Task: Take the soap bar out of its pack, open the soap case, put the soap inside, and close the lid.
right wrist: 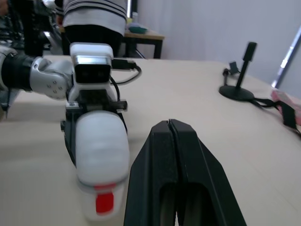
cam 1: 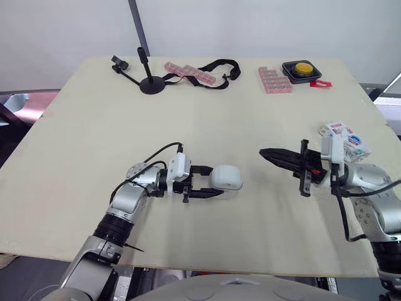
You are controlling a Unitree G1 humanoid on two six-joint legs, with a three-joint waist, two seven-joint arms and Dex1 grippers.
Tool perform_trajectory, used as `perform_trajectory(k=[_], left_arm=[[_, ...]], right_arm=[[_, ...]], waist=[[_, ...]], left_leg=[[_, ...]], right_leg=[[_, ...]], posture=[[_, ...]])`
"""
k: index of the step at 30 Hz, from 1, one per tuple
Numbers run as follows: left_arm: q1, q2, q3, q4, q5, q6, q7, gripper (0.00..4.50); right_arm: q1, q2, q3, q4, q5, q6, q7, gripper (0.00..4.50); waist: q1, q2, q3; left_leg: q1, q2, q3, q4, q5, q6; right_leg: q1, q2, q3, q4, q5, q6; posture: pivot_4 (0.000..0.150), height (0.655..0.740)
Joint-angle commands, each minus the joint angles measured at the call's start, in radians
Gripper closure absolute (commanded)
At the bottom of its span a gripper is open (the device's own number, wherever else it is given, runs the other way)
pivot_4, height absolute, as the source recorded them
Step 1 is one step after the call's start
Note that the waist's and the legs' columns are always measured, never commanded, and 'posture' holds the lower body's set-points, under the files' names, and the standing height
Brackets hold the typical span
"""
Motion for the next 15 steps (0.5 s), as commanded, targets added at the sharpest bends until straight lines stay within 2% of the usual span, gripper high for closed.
perform_trajectory(k=[1, 7, 15], left_arm=[[-0.003, 0.006, 0.006, -0.009, 0.002, -0.007, 0.005, 2.61], [-0.001, 0.005, 0.006, -0.013, 0.001, -0.003, 0.009, 2.61], [0.001, 0.006, 0.008, -0.018, 0.002, 0.002, 0.019, 2.61]], right_arm=[[-0.058, -0.016, 0.046, -0.110, 0.036, 0.077, -0.015, 4.46], [-0.117, -0.015, 0.134, -0.156, -0.012, 0.148, -0.038, 4.46], [-0.107, -0.044, 0.181, -0.126, -0.080, 0.167, -0.034, 4.46]], waist=[[0.000, 0.000, 0.000], [0.001, 0.000, 0.000], [0.001, 0.000, 0.000]], left_leg=[[0.000, 0.000, 0.000, 0.000, 0.001, -0.001], [0.000, 0.000, 0.000, 0.000, 0.001, -0.002], [0.000, 0.000, 0.000, -0.001, 0.001, -0.004]], right_leg=[[0.000, 0.000, 0.000, 0.000, 0.000, 0.000], [0.000, 0.000, 0.000, 0.000, 0.000, 0.000], [0.000, 0.000, 0.000, -0.001, 0.000, 0.000]], posture=[[0.150, 0.7400], [0.150, 0.7400], [0.150, 0.7400]])
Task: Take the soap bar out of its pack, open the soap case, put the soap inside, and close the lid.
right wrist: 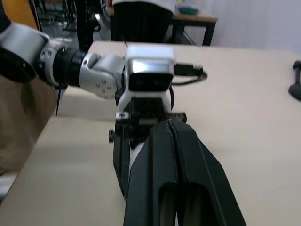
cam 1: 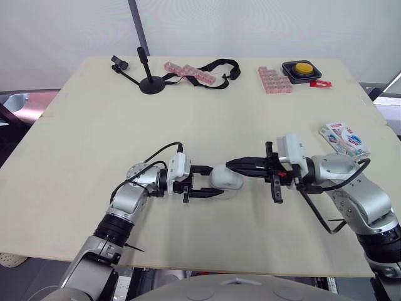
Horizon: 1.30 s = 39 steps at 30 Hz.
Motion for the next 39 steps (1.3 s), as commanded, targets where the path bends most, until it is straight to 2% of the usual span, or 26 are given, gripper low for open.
perform_trajectory(k=[1, 8, 17, 39], left_arm=[[0.001, 0.008, 0.008, -0.019, 0.002, 0.001, 0.011, 2.61], [0.002, 0.017, 0.011, -0.023, 0.002, 0.006, 0.011, 2.61], [-0.002, 0.019, 0.011, -0.020, 0.002, 0.006, 0.012, 2.61], [-0.002, 0.017, 0.010, -0.017, 0.007, 0.002, 0.020, 2.61]], right_arm=[[-0.002, -0.004, -0.009, -0.015, -0.007, -0.010, 0.005, 4.46], [0.006, -0.005, -0.009, -0.001, -0.018, -0.021, 0.022, 4.46], [0.001, -0.030, 0.027, 0.040, -0.103, -0.018, 0.030, 4.46], [-0.027, -0.029, 0.086, 0.047, -0.149, -0.022, 0.030, 4.46]], waist=[[0.000, 0.000, 0.000], [-0.001, 0.000, 0.000], [-0.003, 0.000, 0.000], [-0.005, 0.000, 0.000]], left_leg=[[0.000, 0.000, 0.000, 0.000, 0.000, 0.000], [0.000, 0.000, 0.000, 0.000, 0.000, 0.000], [0.001, 0.000, 0.000, -0.001, 0.000, -0.001], [0.002, 0.000, 0.000, -0.001, 0.000, -0.001]], right_leg=[[0.000, 0.000, 0.000, 0.000, 0.000, 0.000], [0.000, 0.000, 0.000, 0.000, 0.000, 0.000], [0.000, 0.000, 0.000, 0.000, 0.000, 0.000], [0.004, 0.000, 0.000, -0.001, 0.000, 0.000]], posture=[[0.150, 0.7400], [0.150, 0.7400], [0.150, 0.7400], [0.150, 0.7400]])
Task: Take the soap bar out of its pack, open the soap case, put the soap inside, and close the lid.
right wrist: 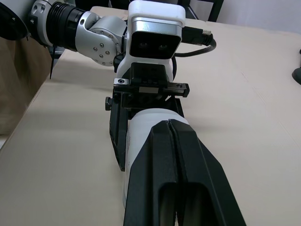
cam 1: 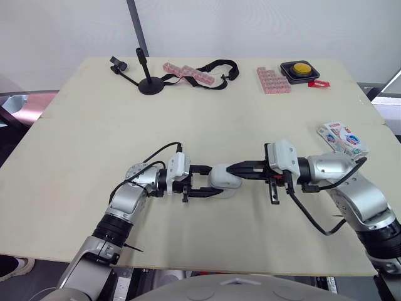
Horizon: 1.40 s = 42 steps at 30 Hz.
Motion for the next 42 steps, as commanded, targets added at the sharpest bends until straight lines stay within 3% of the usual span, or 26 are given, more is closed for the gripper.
perform_trajectory(k=[1, 30, 42], left_arm=[[-0.004, 0.010, 0.010, -0.014, 0.007, -0.005, 0.009, 2.61], [-0.001, 0.010, 0.007, -0.021, 0.008, -0.002, 0.016, 2.61], [0.003, 0.015, 0.006, -0.024, 0.008, 0.004, 0.009, 2.61]], right_arm=[[0.000, -0.013, 0.043, 0.010, -0.045, 0.026, -0.002, 4.46], [-0.089, -0.039, 0.179, 0.006, -0.099, 0.186, -0.006, 4.46], [-0.136, -0.014, 0.048, 0.029, -0.029, 0.156, -0.026, 4.46]], waist=[[-0.001, 0.000, 0.000], [-0.003, -0.002, -0.002], [-0.003, -0.004, -0.003]], left_leg=[[0.000, 0.000, 0.000, 0.000, 0.000, 0.000], [0.003, 0.000, 0.000, -0.005, 0.001, -0.002], [0.005, 0.000, 0.000, -0.009, 0.002, -0.004]], right_leg=[[0.000, 0.000, 0.000, 0.000, 0.000, 0.000], [0.005, 0.000, 0.000, -0.003, 0.000, 0.000], [0.006, 0.000, 0.000, -0.005, 0.000, 0.000]], posture=[[0.150, 0.7400], [0.150, 0.7400], [0.150, 0.7400]])
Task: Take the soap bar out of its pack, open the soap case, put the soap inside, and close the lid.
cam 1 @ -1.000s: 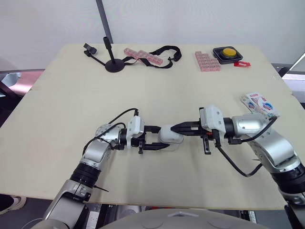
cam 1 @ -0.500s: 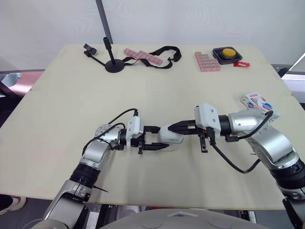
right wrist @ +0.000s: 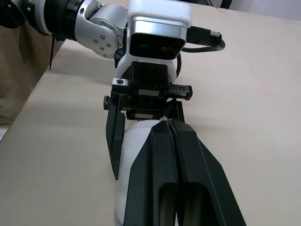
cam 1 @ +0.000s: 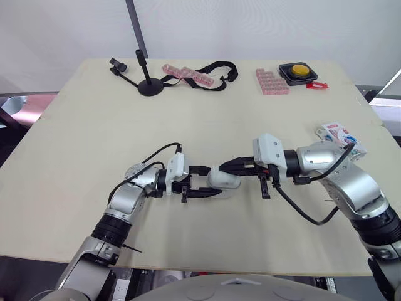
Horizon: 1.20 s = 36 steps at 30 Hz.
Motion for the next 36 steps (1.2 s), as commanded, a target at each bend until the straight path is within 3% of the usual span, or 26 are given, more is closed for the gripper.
perform_trajectory(k=[1, 6, 20, 36], left_arm=[[-0.001, 0.008, 0.005, -0.023, 0.002, -0.002, 0.005, 2.61], [0.001, 0.008, 0.006, -0.026, 0.002, -0.002, 0.003, 2.61], [0.013, 0.016, 0.002, -0.039, 0.002, 0.002, 0.005, 2.61], [0.010, 0.015, 0.001, -0.041, 0.003, 0.005, 0.007, 2.61]], right_arm=[[0.005, -0.012, -0.031, 0.026, 0.006, 0.025, -0.005, 4.46], [0.012, -0.012, -0.052, 0.019, 0.020, 0.031, 0.002, 4.46], [0.222, -0.070, -0.243, 0.074, 0.086, -0.152, 0.132, 4.46], [0.237, -0.056, -0.195, 0.027, 0.078, -0.181, 0.155, 4.46]], waist=[[0.000, 0.000, 0.000], [0.002, 0.000, 0.000], [0.007, 0.000, 0.001], [0.006, 0.000, 0.001]], left_leg=[[0.000, 0.000, 0.000, 0.000, 0.000, 0.000], [-0.004, 0.000, 0.000, -0.001, 0.000, 0.000], [-0.005, 0.000, 0.000, -0.002, 0.000, 0.000], [-0.005, 0.001, 0.000, -0.002, 0.000, 0.000]], right_leg=[[0.000, 0.000, 0.000, 0.000, 0.000, 0.000], [-0.003, 0.001, 0.000, -0.002, 0.000, 0.000], [-0.004, 0.001, -0.001, -0.005, 0.000, 0.000], [-0.004, 0.001, -0.001, -0.005, 0.000, 0.000]], posture=[[0.150, 0.7400], [0.150, 0.7400], [0.150, 0.7400], [0.150, 0.7400]])
